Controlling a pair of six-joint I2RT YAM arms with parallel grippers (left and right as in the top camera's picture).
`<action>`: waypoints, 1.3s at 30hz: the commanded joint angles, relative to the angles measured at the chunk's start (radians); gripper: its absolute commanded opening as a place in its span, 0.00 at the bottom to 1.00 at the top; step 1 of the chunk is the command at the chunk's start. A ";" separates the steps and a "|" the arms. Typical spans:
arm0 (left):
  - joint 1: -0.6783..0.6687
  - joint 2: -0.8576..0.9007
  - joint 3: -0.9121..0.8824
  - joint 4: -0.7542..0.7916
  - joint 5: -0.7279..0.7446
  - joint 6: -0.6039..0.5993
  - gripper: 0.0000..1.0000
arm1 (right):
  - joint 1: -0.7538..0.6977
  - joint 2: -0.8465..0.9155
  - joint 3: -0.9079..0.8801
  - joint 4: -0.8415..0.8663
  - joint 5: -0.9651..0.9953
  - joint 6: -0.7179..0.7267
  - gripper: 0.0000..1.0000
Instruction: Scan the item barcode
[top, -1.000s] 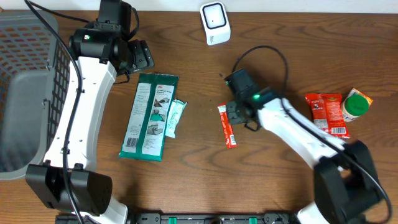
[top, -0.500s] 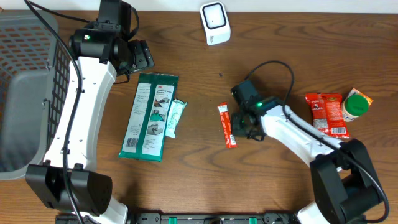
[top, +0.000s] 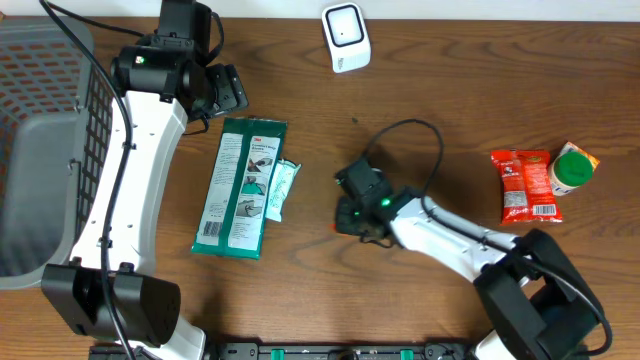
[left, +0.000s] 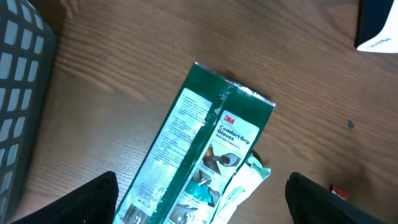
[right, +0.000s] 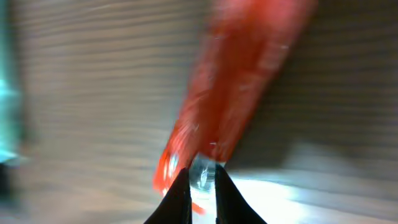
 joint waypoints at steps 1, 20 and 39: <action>0.003 -0.010 0.004 -0.002 -0.013 0.014 0.86 | 0.066 0.004 -0.001 0.080 -0.079 0.008 0.14; 0.003 -0.010 0.004 -0.003 -0.013 0.013 0.86 | -0.174 0.060 0.132 0.185 0.015 -0.332 0.11; 0.003 -0.010 0.004 -0.002 -0.013 0.013 0.86 | -0.192 0.159 0.132 0.156 0.079 -0.372 0.09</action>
